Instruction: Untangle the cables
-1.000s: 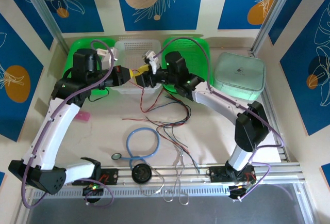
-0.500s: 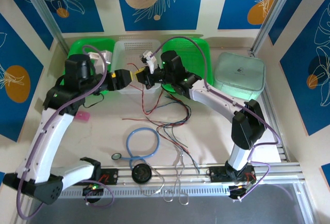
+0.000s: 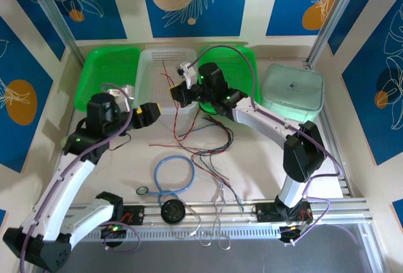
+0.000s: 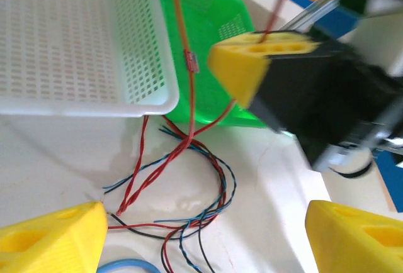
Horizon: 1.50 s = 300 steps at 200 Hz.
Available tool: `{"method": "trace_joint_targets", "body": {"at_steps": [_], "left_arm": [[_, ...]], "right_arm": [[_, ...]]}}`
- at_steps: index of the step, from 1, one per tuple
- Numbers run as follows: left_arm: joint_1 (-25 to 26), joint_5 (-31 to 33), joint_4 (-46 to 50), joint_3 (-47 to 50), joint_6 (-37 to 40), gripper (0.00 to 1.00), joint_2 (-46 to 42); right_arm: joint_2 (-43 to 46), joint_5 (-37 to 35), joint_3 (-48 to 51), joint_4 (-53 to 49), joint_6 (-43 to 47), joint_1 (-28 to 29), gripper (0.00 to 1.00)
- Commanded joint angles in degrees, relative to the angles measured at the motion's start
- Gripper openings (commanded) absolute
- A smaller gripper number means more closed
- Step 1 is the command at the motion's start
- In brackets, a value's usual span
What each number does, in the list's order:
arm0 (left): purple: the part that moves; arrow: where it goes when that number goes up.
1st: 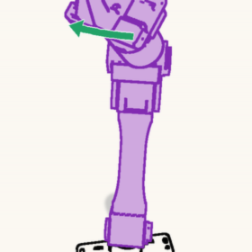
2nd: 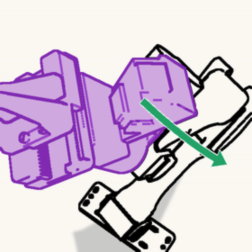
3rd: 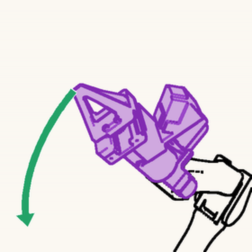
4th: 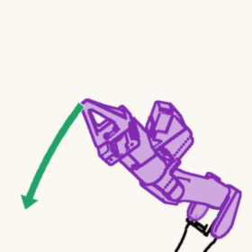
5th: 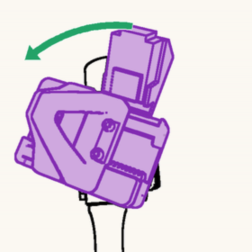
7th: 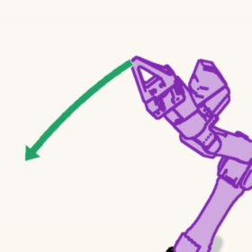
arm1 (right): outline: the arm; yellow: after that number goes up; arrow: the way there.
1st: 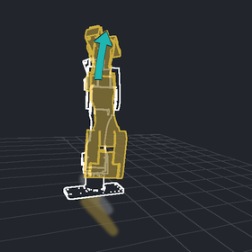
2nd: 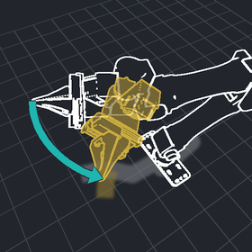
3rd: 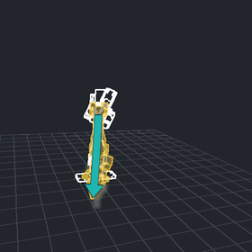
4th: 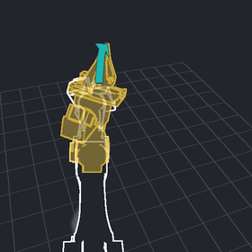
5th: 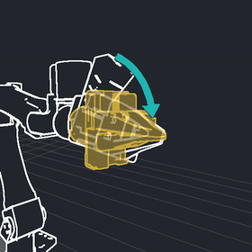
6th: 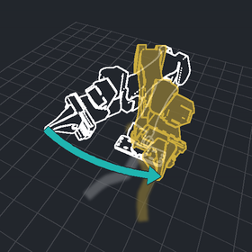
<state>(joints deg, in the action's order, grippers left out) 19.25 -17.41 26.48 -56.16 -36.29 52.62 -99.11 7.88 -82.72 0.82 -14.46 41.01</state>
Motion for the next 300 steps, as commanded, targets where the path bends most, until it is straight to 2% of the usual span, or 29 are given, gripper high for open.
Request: {"method": "trace_joint_targets", "body": {"at_steps": [1,54,92,148,214,235,276,300], "left_arm": [[-0.2,-2.1,-12.0,1.1,-4.9,0.8,2.0],[-0.2,-5.1,-27.2,3.0,-11.2,0.81,8.7],[-0.5,-3.5,-29.7,2.6,-11.3,0.81,10.4],[-1.0,-7.2,-38.5,0.6,-15.4,0.8,18.1],[-0.6,-7.7,-39.6,-2.5,-17.2,0.77,23.1],[-0.5,-9.2,-42.8,-2.1,-18.4,0.63,24.2],[-0.5,-9.3,-43.3,-2.3,-18.0,0.29,24.2],[-0.5,-8.7,-42.8,-2.1,-17.5,0.04,23.8]], "right_arm": [[3.2,0.8,0.9,0.9,-1.2,-0.1,0.0],[4.4,4.8,1.8,1.1,-3.6,-1.0,0.0],[5.7,7.9,3.0,1.3,-5.1,-2.2,0.0],[7.5,11.0,4.5,1.1,-5.7,-2.6,0.0],[8.9,14.4,5.1,2.7,-7.3,-2.3,0.0],[8.8,15.3,4.8,2.3,-7.4,-2.3,0.0],[8.9,15.5,4.6,2.1,-7.4,-2.4,0.0],[9.0,15.2,4.4,1.8,-7.4,-2.5,0.0]]}}
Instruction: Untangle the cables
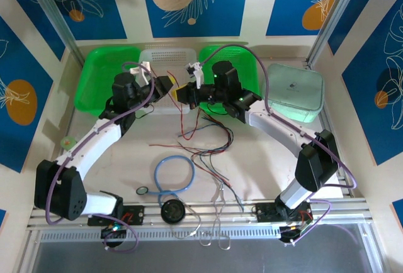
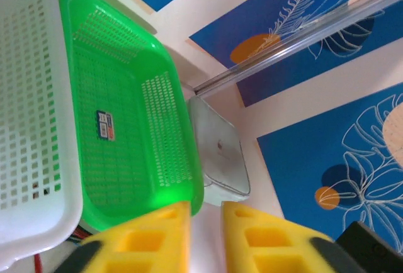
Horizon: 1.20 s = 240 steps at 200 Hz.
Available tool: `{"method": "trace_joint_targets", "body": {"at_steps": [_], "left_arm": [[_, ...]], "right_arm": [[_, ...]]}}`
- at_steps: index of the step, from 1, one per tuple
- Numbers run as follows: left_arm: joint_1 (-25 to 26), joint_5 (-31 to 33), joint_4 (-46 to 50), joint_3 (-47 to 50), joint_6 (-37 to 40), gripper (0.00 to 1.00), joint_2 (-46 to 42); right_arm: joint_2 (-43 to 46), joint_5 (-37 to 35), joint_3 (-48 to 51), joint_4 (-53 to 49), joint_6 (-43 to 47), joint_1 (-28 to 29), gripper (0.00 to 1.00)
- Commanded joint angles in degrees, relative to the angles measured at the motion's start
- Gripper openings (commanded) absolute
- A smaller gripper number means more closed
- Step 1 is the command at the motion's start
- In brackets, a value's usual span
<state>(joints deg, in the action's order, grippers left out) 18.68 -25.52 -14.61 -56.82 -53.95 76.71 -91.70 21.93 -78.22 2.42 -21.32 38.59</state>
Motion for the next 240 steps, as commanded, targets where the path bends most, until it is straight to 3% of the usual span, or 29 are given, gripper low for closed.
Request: {"method": "trace_joint_targets", "body": {"at_steps": [1,47,112,193,240], "left_arm": [[0.1,-0.5,-1.6,-1.5,0.2,0.03,-0.2],[0.0,2.2,2.8,-1.9,3.4,0.0,-3.0],[-0.1,10.2,27.2,-13.5,18.8,0.0,-9.4],[-3.4,19.8,46.5,-25.7,31.3,0.0,-10.8],[-8.4,24.2,49.8,-28.7,34.5,0.0,-11.9]], "right_arm": [[1.6,1.1,-0.1,0.2,-0.6,-0.1,0.0],[3.7,-3.7,0.9,-1.3,-2.6,-0.8,0.0],[17.3,-21.1,7.2,-5.5,-3.9,-4.0,0.0],[30.7,-33.0,10.4,-18.9,-4.9,-20.3,0.0],[35.3,-40.2,10.2,-24.1,-3.2,-26.7,0.0]]}}
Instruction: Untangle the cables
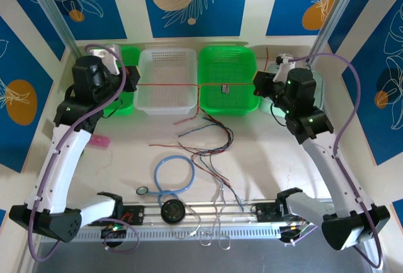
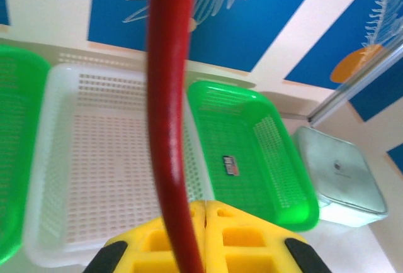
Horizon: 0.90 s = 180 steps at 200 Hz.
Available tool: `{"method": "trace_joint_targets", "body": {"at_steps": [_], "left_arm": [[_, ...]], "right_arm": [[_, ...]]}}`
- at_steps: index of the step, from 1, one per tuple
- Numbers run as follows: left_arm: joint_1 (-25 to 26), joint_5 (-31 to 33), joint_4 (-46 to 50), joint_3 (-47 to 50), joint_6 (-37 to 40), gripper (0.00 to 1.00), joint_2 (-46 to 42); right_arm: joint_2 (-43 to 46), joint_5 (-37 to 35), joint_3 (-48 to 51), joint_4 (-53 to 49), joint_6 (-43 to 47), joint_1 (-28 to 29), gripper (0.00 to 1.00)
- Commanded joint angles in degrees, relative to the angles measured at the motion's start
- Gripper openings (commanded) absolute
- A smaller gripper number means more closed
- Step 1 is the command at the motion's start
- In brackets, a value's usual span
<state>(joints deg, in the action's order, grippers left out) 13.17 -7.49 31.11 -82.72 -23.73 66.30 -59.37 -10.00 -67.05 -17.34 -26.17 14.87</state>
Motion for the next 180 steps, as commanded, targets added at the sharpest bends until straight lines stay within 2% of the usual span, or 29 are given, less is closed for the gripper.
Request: {"method": "trace_joint_targets", "body": {"at_steps": [1,41,67,75,88,111,154,180], "left_arm": [[-3.0,6.4,4.1,-2.8,4.4,0.0,-1.5],[-5.0,18.4,3.9,-3.2,6.8,0.0,-3.2],[-6.2,24.1,0.6,-0.6,5.9,0.0,-5.1],[-6.3,26.8,-1.2,0.8,5.5,0.0,-6.0],[-6.5,34.8,-6.4,5.9,1.9,0.0,-9.3],[-7.3,41.1,-19.4,16.3,-1.6,0.0,-15.5],[-7.5,48.4,-19.3,16.5,-3.8,0.0,-16.2],[-7.6,48.7,-18.9,15.4,-4.0,0.0,-16.0]], "right_arm": [[3.0,-8.4,-1.0,-4.5,1.6,-3.0,0.0],[5.7,-14.5,0.0,-5.8,2.3,-6.7,0.0],[7.3,-14.3,0.3,-4.9,0.8,-11.5,0.0],[7.6,-14.2,0.3,-4.7,0.2,-12.8,0.0],[7.8,-14.8,0.3,-4.9,-1.1,-14.4,0.0],[8.4,-14.8,0.9,-5.0,-3.6,-15.9,0.0],[9.0,-17.2,1.6,-5.0,-3.0,-18.2,0.0],[9.2,-13.8,1.6,-5.0,-3.2,-22.4,0.0]]}}
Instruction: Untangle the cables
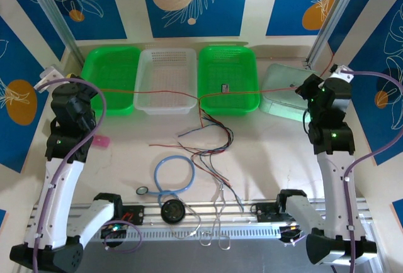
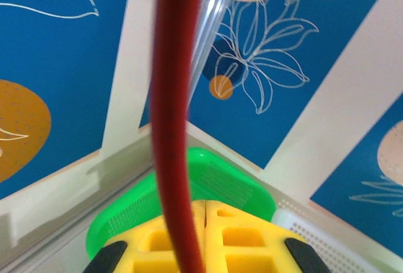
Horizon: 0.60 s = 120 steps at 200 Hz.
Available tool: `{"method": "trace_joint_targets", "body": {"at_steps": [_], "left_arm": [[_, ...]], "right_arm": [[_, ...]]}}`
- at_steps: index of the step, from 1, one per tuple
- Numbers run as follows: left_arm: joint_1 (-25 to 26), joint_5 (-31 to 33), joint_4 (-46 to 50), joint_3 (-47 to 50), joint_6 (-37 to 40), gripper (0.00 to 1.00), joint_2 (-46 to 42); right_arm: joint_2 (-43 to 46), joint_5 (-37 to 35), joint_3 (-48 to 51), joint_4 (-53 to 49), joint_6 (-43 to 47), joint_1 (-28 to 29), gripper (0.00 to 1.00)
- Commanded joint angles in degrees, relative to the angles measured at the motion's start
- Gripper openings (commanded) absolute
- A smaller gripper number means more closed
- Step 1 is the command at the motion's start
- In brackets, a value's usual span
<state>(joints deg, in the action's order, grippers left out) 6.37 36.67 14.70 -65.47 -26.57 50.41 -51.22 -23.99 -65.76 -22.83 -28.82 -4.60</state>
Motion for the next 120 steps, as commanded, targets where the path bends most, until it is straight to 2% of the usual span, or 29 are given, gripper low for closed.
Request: {"method": "trace_joint_targets", "body": {"at_steps": [1,29,43,56,71,85,120], "left_arm": [[-0.8,4.7,-2.4,-1.9,-1.2,0.0,-0.1],[-1.8,13.8,-1.2,1.0,-7.9,0.0,-2.6],[-2.7,15.2,-2.0,3.5,-11.6,0.0,-4.3],[-3.0,17.1,0.0,4.0,-14.9,0.0,-4.6],[-3.7,17.4,0.8,3.9,-15.6,0.0,-4.2],[-4.8,15.5,1.7,3.4,-16.0,0.0,-3.7],[-7.7,17.0,5.9,4.2,-22.9,0.0,-4.4]], "right_arm": [[1.1,0.1,0.2,0.5,-0.5,-3.0,0.0],[1.0,-3.5,0.4,-1.5,-2.4,-5.9,0.0],[1.3,-2.2,1.5,-1.8,-4.3,-7.6,0.0],[1.3,-3.7,2.2,-2.6,-5.1,-8.1,0.0],[1.2,-5.7,3.3,-2.5,-4.7,-9.6,0.0],[1.2,-3.9,3.9,-2.4,-4.9,-12.4,0.0],[1.6,-4.4,4.2,-4.2,-4.4,-14.6,0.0]]}}
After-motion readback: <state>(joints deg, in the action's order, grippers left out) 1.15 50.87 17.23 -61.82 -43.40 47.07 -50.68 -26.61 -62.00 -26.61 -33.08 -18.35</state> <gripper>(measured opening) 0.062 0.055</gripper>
